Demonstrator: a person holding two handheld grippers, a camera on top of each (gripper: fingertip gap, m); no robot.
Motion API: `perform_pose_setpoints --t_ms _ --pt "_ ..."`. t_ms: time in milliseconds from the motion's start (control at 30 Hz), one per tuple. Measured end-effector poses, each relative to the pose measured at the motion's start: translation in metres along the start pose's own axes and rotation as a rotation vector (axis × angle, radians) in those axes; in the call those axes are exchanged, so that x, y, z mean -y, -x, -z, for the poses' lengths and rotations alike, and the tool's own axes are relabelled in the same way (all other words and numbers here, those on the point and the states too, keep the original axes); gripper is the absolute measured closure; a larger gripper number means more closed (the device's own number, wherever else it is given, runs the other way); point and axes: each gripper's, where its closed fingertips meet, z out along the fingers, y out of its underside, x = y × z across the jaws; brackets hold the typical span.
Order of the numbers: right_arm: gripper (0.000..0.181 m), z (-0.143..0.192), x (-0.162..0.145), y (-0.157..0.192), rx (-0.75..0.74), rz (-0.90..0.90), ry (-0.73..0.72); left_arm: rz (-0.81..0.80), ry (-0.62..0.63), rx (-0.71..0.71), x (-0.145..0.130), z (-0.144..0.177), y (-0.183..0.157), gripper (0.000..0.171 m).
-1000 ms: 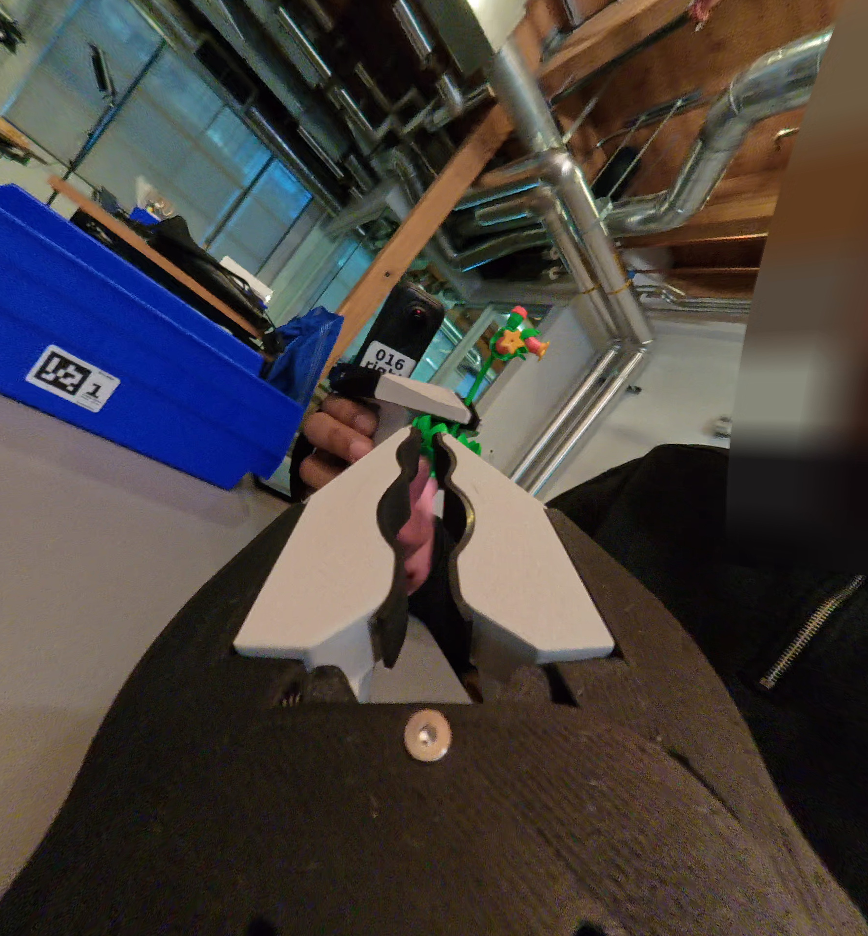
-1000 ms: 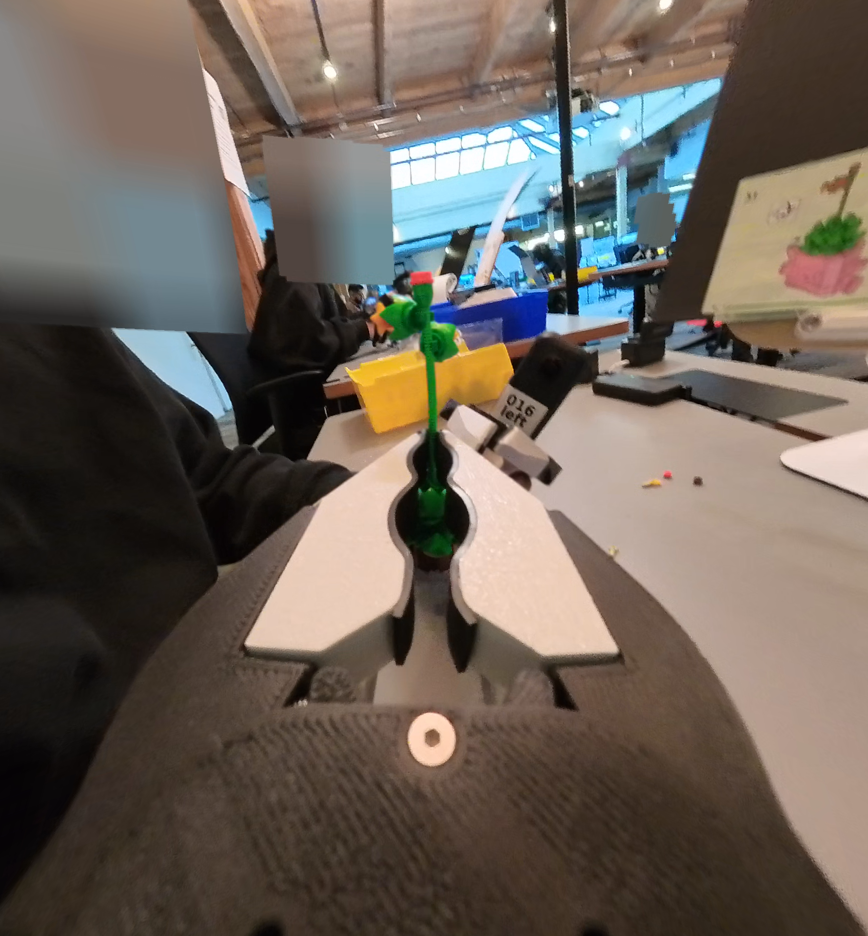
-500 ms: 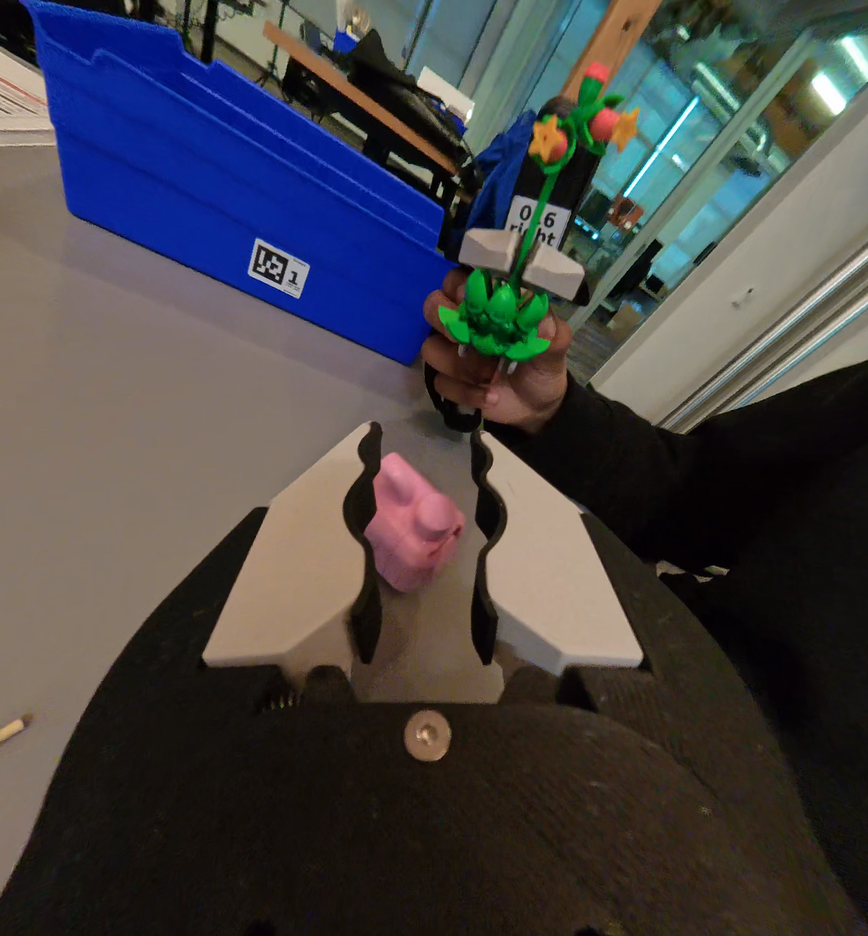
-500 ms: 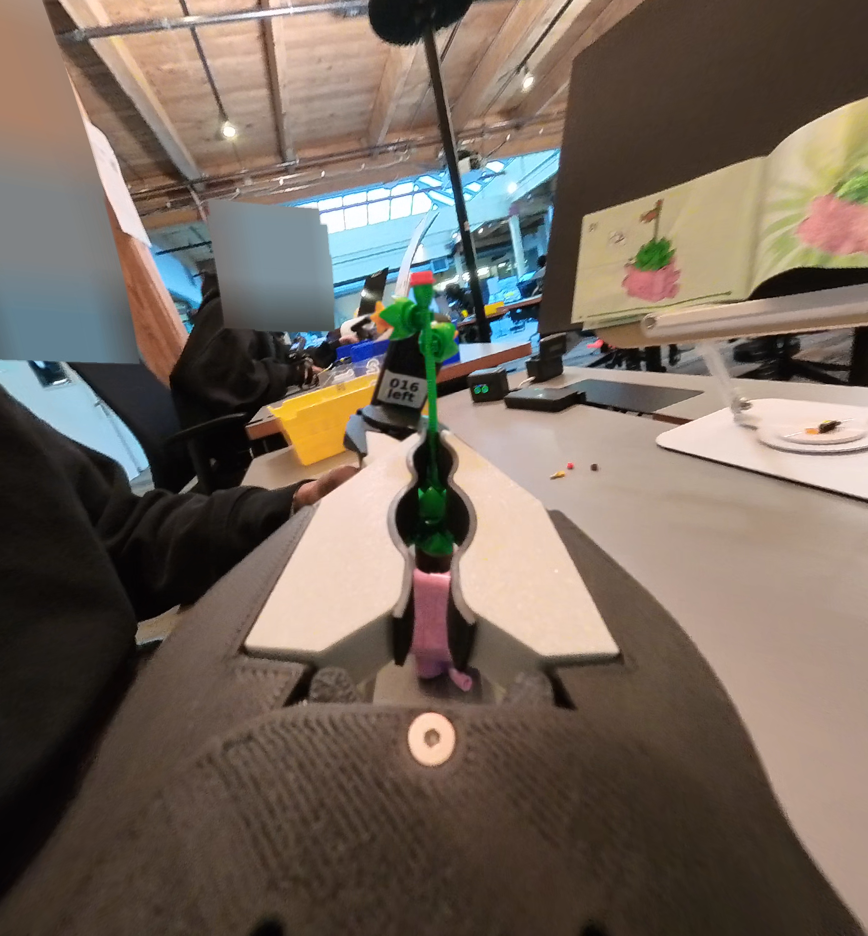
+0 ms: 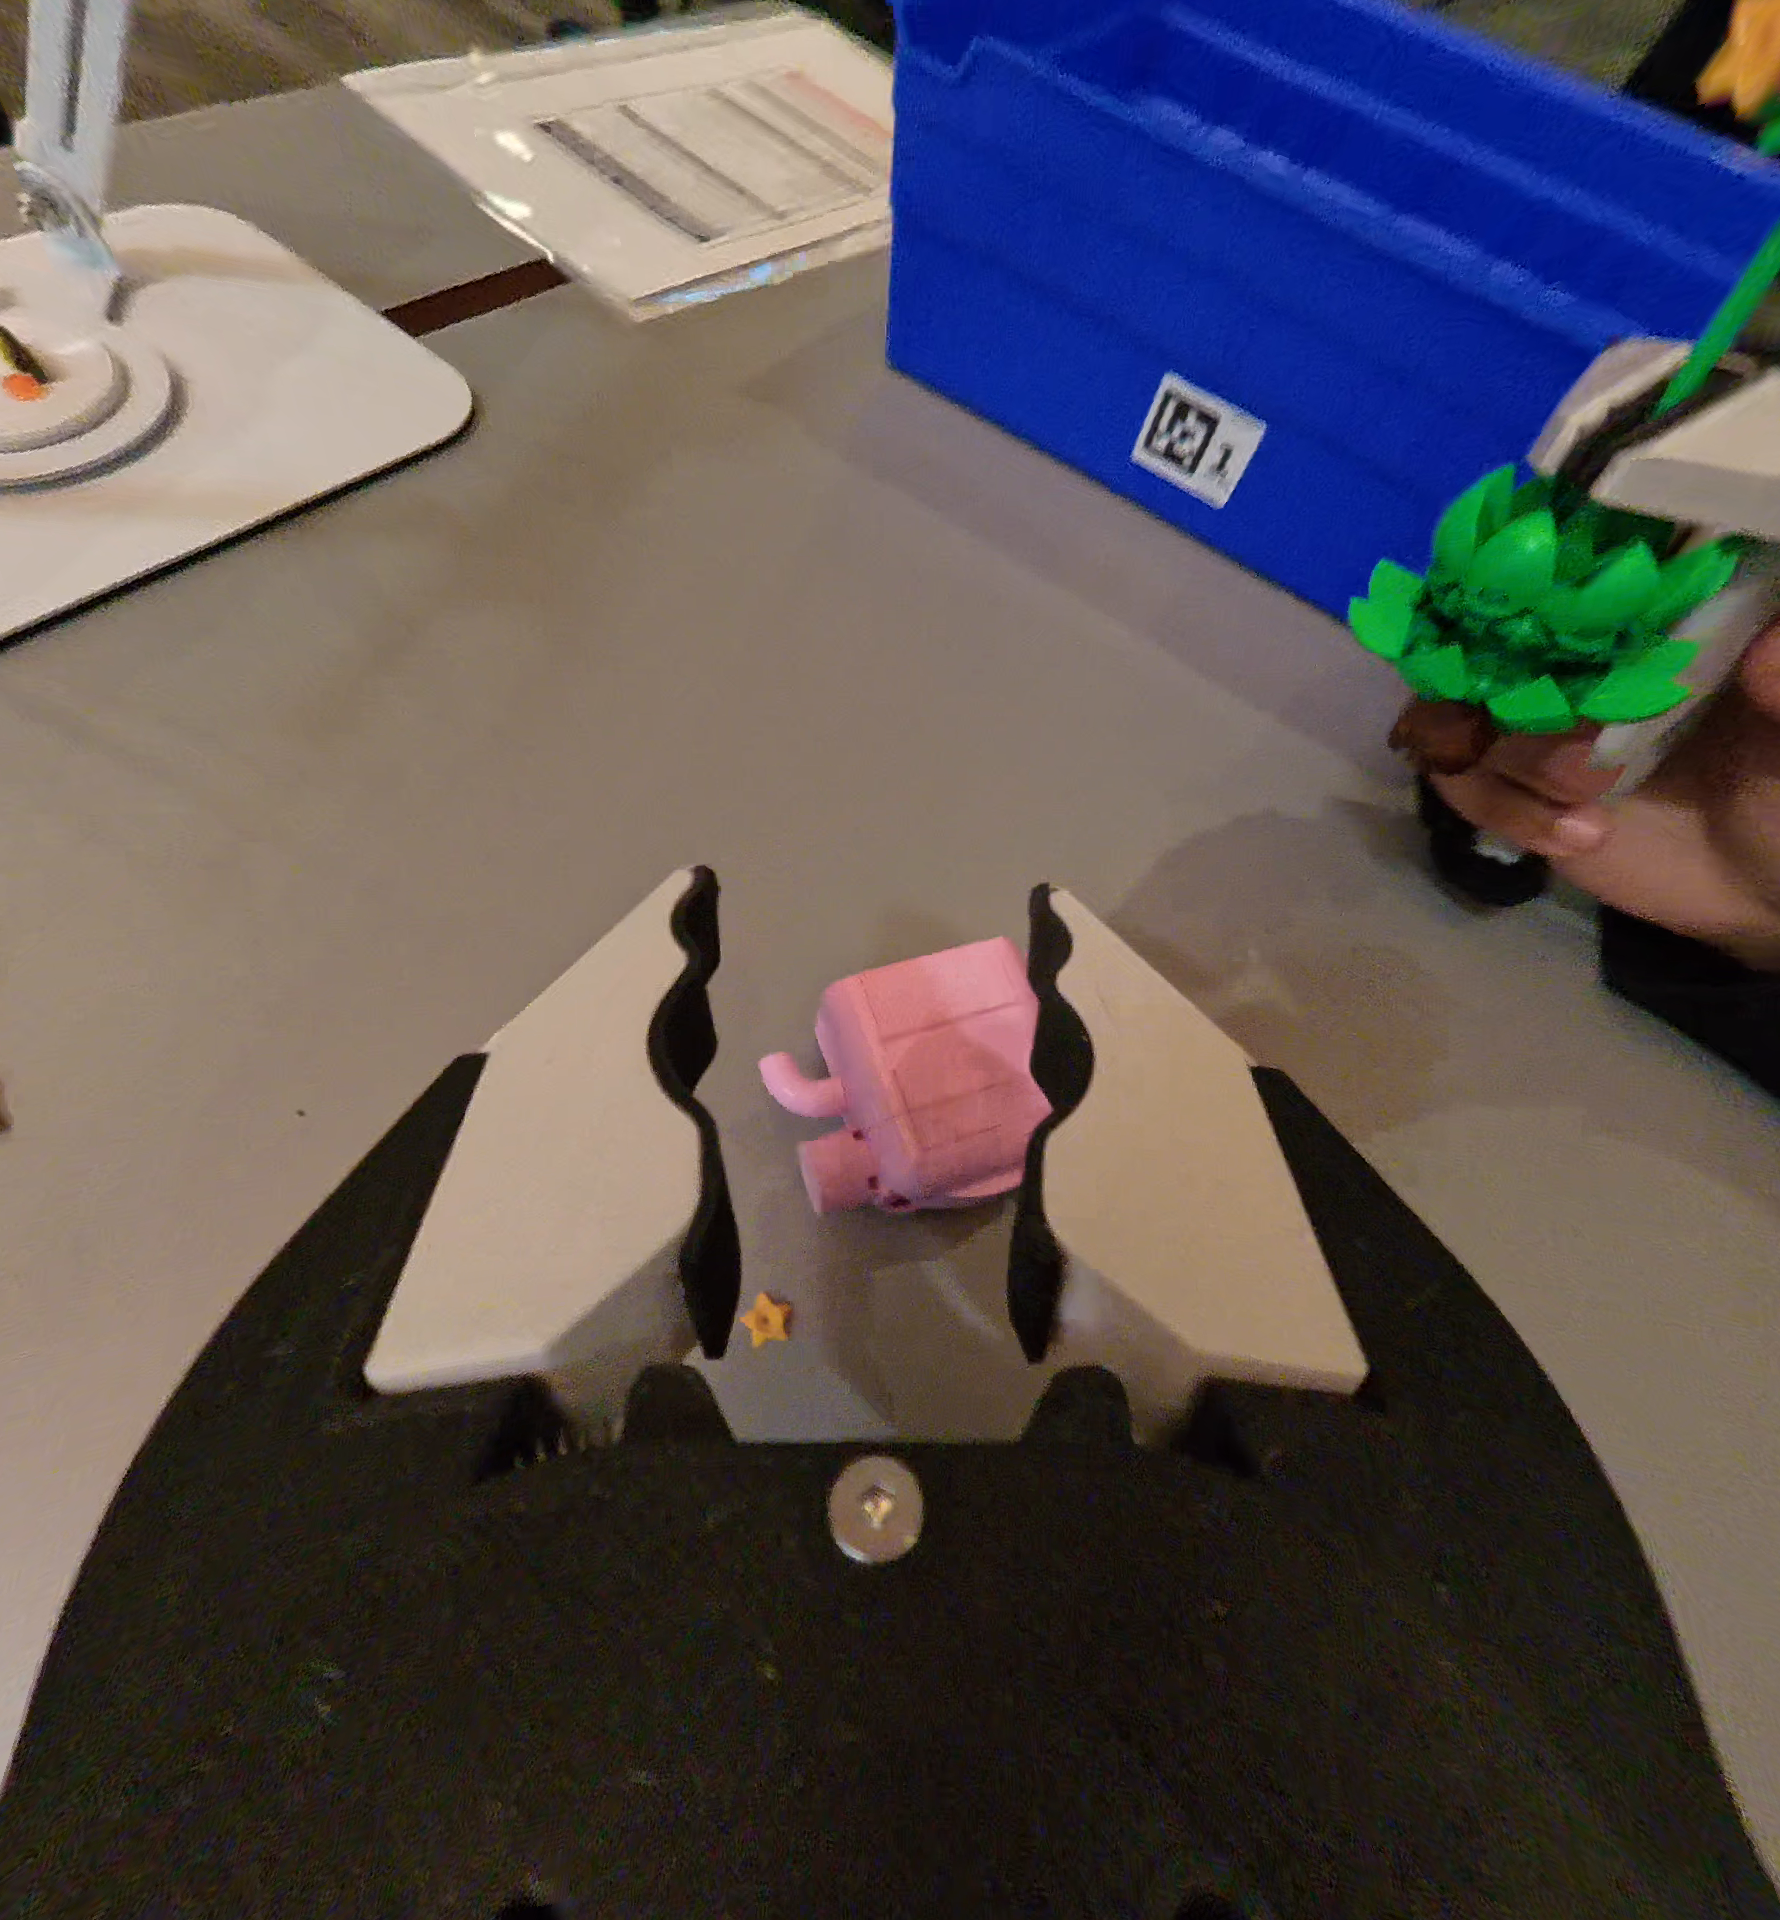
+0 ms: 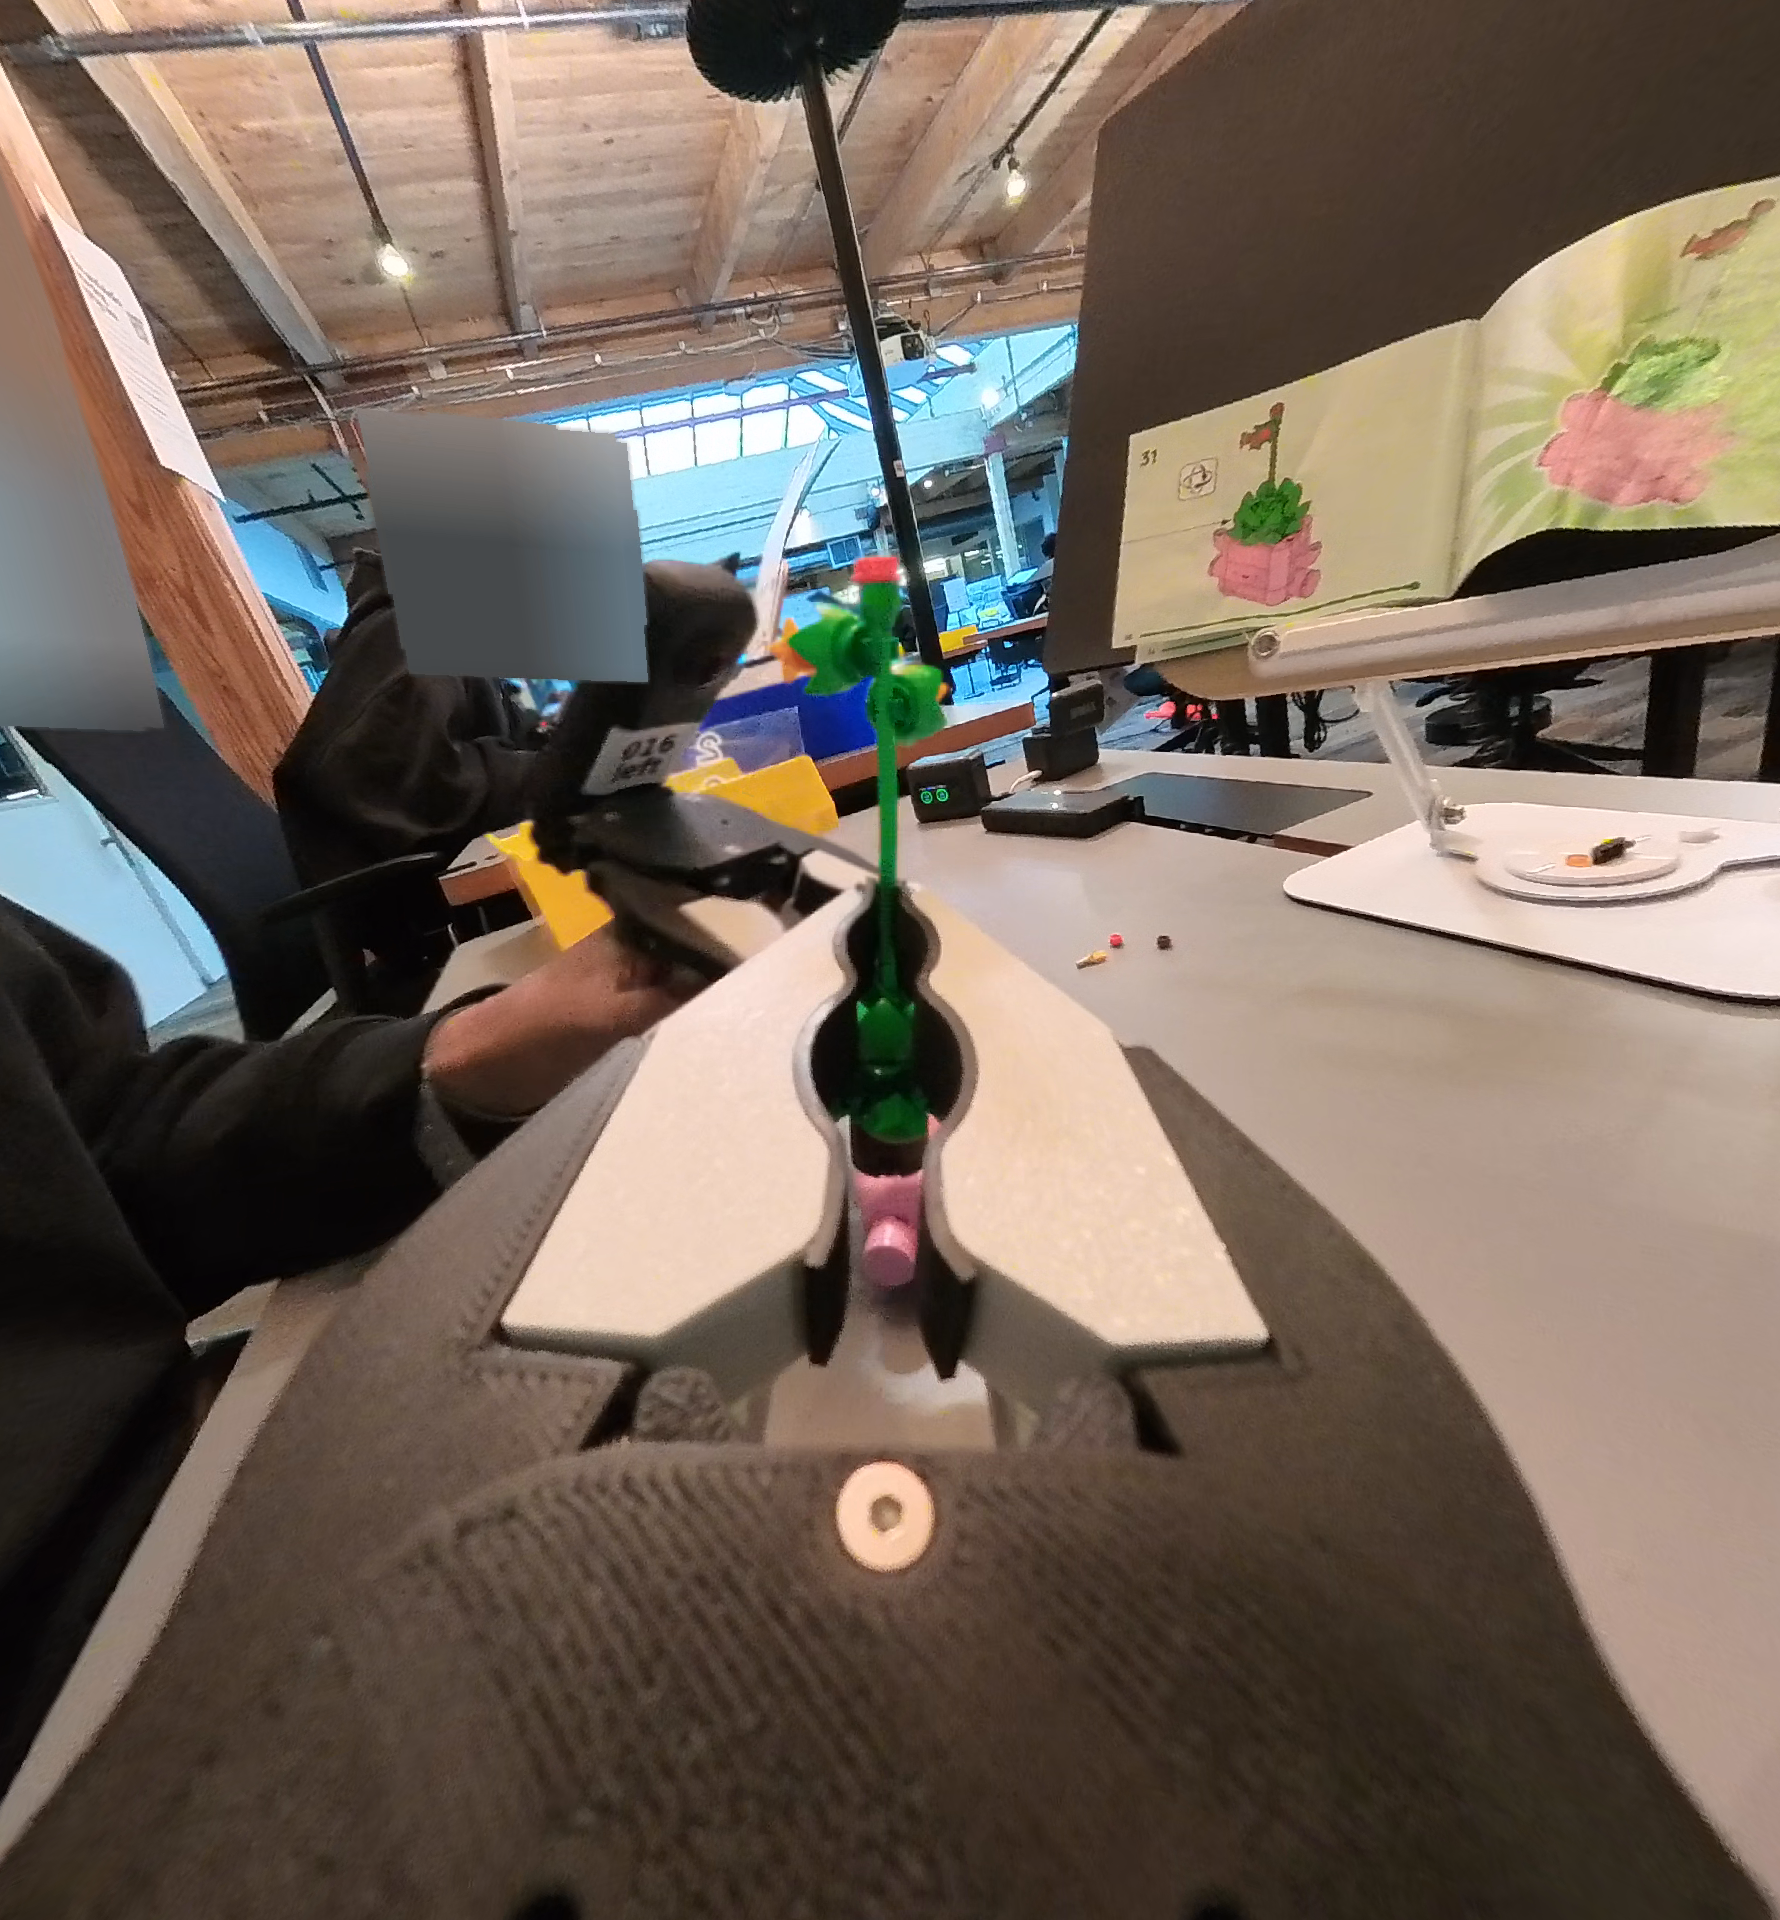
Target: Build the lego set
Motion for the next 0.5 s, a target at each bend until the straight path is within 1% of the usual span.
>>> perform_pose_setpoints --t_ms 133,200,267,333,433,467,500 --pt "0.181 -0.001 -0.003 0.001 0.005 -0.004 0.004 -0.102 0.058 0.104 -0.021 -0.005 -0.019 0.101" --pt "0.181 -0.001 -0.003 0.001 0.010 -0.012 -0.001 -0.166 0.117 0.169 -0.034 -0.007 -0.018 0.101" --pt "0.181 0.001 0.000 0.001 0.012 -0.019 -0.014 -0.186 0.162 0.214 -0.042 -0.004 -0.012 0.102" --pt "0.181 0.003 0.003 0.000 0.010 -0.023 -0.031 -0.137 0.170 0.199 -0.047 0.002 -0.010 0.107" --pt "0.181 0.006 0.006 -0.001 0.004 -0.028 -0.048 -0.074 0.167 0.193 -0.055 0.015 -0.002 0.108" --pt "0.181 0.007 0.007 -0.002 0.003 -0.031 -0.054 -0.057 0.155 0.167 -0.055 0.018 -0.002 0.108" --pt "0.181 0.008 0.008 -0.002 0.003 -0.035 -0.061 -0.051 0.134 0.110 -0.054 0.019 -0.009 0.106"
